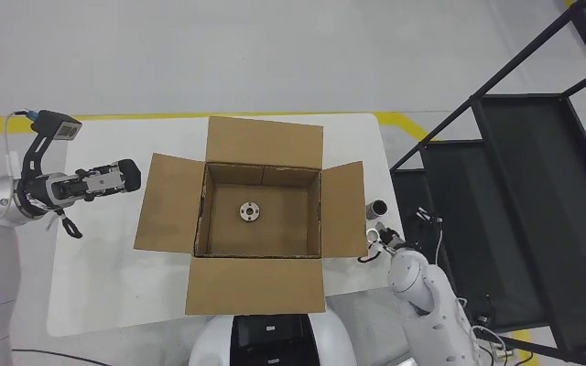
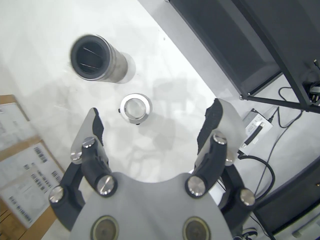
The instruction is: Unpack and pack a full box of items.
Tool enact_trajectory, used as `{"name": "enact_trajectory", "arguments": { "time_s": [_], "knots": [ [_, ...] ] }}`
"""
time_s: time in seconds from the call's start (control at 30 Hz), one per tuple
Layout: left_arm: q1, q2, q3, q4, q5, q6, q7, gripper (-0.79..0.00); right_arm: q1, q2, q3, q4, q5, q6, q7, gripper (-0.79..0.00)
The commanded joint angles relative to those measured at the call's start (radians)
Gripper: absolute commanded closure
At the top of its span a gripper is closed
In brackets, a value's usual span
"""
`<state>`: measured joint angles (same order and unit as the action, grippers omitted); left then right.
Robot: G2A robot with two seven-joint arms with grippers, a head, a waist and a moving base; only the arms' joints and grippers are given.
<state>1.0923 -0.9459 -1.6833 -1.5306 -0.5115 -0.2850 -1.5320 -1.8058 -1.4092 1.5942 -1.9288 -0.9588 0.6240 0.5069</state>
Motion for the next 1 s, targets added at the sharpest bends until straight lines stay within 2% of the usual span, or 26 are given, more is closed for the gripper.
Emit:
{"name": "enact_trajectory", "arguments": {
  "time_s": [0.0,0.13,0.27,0.4,0.53,0.63,0.77,0.87,0.97],
  "knots": [
    [0.000,0.000,0.000,0.000,0.000,0.000,0.000,-0.785,-0.045,-0.003,0.027,-0.075,0.074,-0.041,-0.060,-0.785],
    [0.000,0.000,0.000,0.000,0.000,0.000,0.000,-0.785,-0.113,-0.010,0.059,-0.169,0.194,-0.149,-0.196,-0.785],
    [0.000,0.000,0.000,0.000,0.000,0.000,0.000,-0.785,-0.154,-0.011,0.053,-0.243,0.229,-0.284,-0.282,-0.785],
    [0.000,0.000,0.000,0.000,0.000,0.000,0.000,-0.785,-0.157,-0.008,0.010,-0.298,0.171,-0.375,-0.308,-0.785],
    [0.000,0.000,0.000,0.000,0.000,0.000,0.000,-0.785,-0.119,-0.004,-0.060,-0.352,0.062,-0.409,-0.313,-0.785],
    [0.000,0.000,0.000,0.000,0.000,0.000,0.000,-0.785,-0.079,-0.001,-0.137,-0.398,-0.059,-0.427,-0.274,-0.785],
    [0.000,0.000,0.000,0.000,0.000,0.000,0.000,-0.785,-0.016,0.004,-0.250,-0.421,-0.216,-0.465,-0.159,-0.785],
    [0.000,0.000,0.000,0.000,0.000,0.000,0.000,-0.785,0.044,0.006,-0.331,-0.398,-0.271,-0.487,0.009,-0.785],
    [0.000,0.000,0.000,0.000,0.000,0.000,0.000,-0.785,0.140,0.001,-0.420,-0.332,-0.328,-0.460,0.198,-0.785]
  ]
}}
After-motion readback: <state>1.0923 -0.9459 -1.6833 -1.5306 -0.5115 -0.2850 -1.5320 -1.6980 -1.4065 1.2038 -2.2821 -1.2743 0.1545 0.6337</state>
